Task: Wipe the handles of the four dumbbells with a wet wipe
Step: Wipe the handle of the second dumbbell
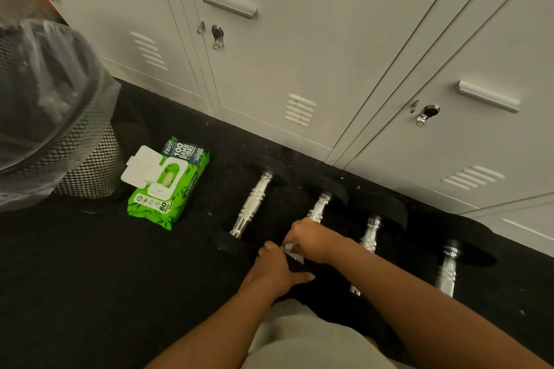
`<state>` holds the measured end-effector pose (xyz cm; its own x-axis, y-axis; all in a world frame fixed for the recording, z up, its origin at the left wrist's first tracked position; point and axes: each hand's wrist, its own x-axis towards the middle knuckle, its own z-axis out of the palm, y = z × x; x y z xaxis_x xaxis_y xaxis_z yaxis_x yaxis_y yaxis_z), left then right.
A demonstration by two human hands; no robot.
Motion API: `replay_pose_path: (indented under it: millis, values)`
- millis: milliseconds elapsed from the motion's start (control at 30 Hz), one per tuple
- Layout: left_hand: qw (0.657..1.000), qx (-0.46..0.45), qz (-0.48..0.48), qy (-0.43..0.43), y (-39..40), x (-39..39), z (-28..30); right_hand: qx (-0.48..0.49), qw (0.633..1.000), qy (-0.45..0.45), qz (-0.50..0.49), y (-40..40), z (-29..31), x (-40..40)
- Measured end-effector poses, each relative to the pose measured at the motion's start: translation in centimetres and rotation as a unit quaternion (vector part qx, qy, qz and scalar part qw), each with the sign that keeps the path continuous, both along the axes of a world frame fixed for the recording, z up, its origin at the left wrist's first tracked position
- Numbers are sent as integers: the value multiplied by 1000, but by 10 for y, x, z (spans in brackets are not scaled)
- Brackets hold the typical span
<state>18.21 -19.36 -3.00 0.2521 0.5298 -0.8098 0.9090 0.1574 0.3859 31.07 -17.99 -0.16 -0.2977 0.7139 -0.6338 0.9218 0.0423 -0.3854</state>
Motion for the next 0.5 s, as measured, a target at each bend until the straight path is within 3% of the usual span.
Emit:
replay_pose_path:
  millis: [500]
  values:
    - [1000,9,-16,15,1,-2,2,-16,997,-47,62,5,8,-2]
